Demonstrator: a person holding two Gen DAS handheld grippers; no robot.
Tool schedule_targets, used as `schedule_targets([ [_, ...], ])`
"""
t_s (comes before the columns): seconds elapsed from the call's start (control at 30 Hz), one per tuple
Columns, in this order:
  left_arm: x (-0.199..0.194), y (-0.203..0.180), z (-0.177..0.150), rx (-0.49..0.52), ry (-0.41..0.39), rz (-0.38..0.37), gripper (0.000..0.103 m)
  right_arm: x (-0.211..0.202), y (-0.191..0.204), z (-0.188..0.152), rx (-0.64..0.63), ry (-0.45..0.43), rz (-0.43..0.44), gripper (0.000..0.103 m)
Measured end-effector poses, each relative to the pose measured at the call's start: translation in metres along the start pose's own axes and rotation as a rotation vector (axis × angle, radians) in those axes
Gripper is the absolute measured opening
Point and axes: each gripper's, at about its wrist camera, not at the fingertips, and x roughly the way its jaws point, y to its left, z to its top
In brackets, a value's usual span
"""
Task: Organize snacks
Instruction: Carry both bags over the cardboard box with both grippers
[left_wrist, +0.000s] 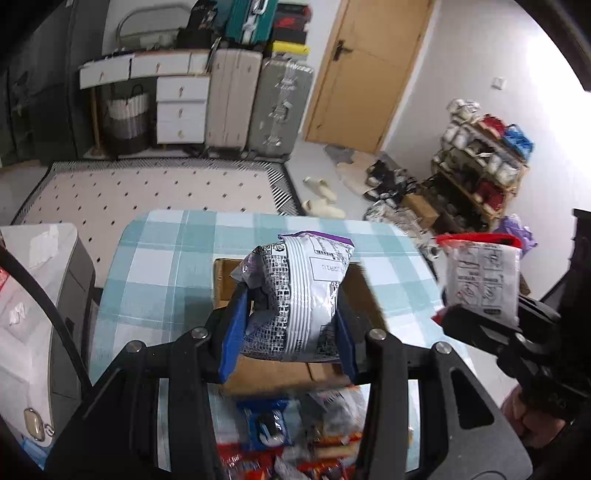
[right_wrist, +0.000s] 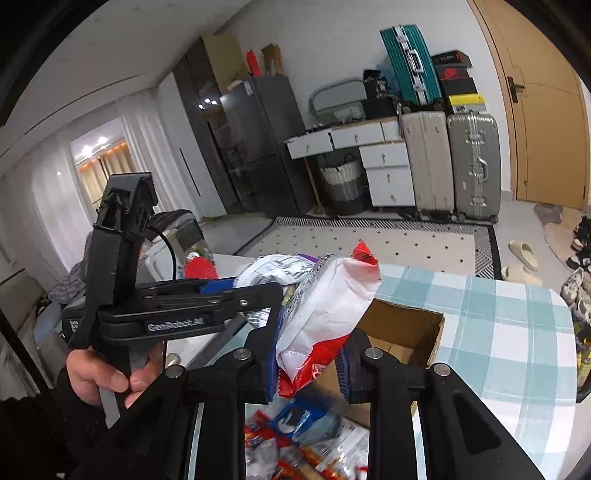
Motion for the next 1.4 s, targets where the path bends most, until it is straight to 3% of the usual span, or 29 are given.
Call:
schedule_targets([
  [0.17,0.049,0.006,0.002,-0.02,0.053,-0.005,0.04,0.044,-0.019,0.003,-0.002,0.093,-0.054,0.025],
  [0.47,0.109,-0.002,-0.018,0.016,0.132,0.012,0.04,0.104,-0.053,-0.027,0.016,0.228,-0.105,0.025],
  [0.7,0.141,-0.006,-0.036,0.046,0.191,0.026,0.04,0.124,-0.076,-0.045,0.033,0.287,-0.135,0.025],
  [1.0,0.163,-0.006,-0.047,0.047,0.234,0.024,0.041,0.148,-0.075,-0.059,0.008,0.37,-0.131,0.025],
  [1.13,0.171,-0.007,-0.05,0.056,0.249,0.04,0.041,0.15,-0.075,-0.062,-0.017,0.368,-0.177,0.025],
  [1.23,0.174,-0.006,-0.051,0.052,0.256,0.038,0.041,0.151,-0.074,-0.064,-0.054,0.377,-0.217,0.028],
  [1.4,0.172,-0.006,-0.049,0.039,0.25,0.039,0.041,0.143,-0.075,-0.063,-0.071,0.363,-0.251,0.052],
])
